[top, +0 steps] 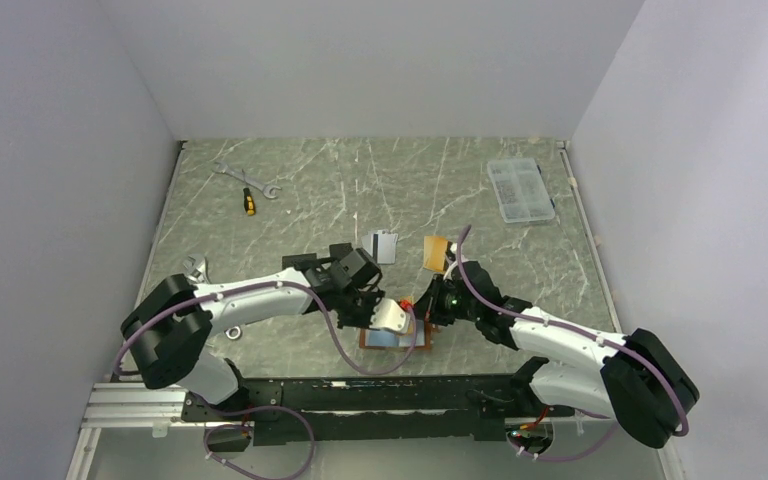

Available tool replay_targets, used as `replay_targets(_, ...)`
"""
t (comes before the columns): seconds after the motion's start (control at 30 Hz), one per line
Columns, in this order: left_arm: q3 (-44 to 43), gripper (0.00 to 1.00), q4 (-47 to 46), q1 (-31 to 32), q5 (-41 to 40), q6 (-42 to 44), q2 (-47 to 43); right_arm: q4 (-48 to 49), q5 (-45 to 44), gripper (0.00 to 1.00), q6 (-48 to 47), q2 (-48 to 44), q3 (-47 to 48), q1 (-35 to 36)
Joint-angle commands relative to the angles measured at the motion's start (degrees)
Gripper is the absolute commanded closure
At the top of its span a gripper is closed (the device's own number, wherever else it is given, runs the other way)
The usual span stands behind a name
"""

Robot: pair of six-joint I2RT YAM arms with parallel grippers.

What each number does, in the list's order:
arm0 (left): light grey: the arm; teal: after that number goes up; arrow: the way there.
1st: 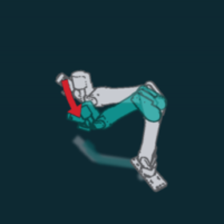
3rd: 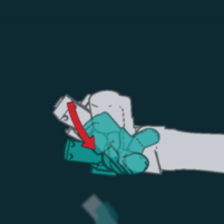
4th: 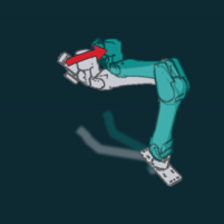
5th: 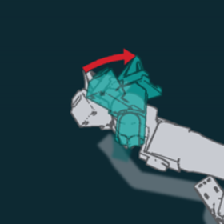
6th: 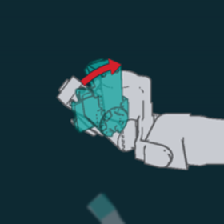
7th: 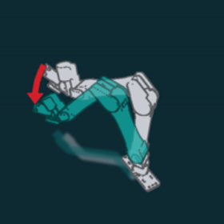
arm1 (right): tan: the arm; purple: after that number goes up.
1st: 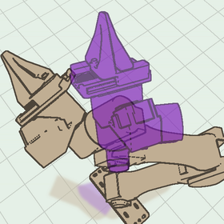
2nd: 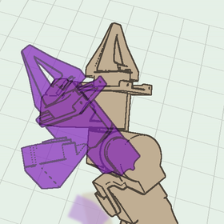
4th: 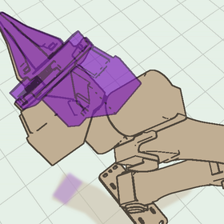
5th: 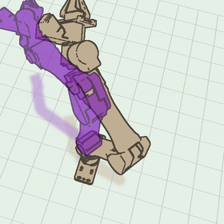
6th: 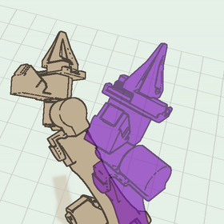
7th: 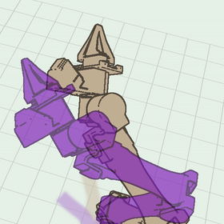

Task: Put the credit cards into the card holder
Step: Turn over the card slot in the card holder.

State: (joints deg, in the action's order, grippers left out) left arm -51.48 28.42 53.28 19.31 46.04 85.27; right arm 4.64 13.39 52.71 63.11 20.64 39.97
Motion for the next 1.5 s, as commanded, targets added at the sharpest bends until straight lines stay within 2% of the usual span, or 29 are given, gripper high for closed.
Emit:
replay_targets(0.0, -0.3, 0.94, -1.8, 3.6, -1.1, 4.4, 3.0, 4.3, -5.2, 1.00, 0.6, -1.5, -1.5, 0.2)
replay_targets(0.2, 0.2, 0.94, -1.7, 4.5, -4.6, 8.2, 7.2, 7.7, -6.0, 1.00, 2.3, -0.2, -3.5, 0.2)
replay_targets(0.33, 2.0, 0.94, -1.5, 4.5, -5.4, 9.4, 7.0, 10.9, -6.5, 1.00, 3.6, 0.5, -5.4, 0.2)
replay_targets(0.57, 2.4, 0.93, -1.5, 4.6, -4.0, 7.2, 7.4, 20.4, -5.5, 1.00, 7.3, 3.6, -8.9, 0.2)
replay_targets(0.9, 2.1, 0.93, 1.2, 4.7, -2.8, 5.0, 5.0, 24.1, -6.8, 1.00, 11.0, 1.1, -12.7, 0.2)
replay_targets(1.17, 1.7, 0.71, 5.4, 4.7, -5.2, 8.6, 1.4, 25.8, -5.9, 1.00, 11.5, 3.0, -12.3, 0.3)
replay_targets(1.47, 2.1, 0.61, 3.9, 4.7, -6.4, 11.5, 1.0, 24.2, -6.1, 1.00, 10.5, 3.5, -10.7, 0.8)
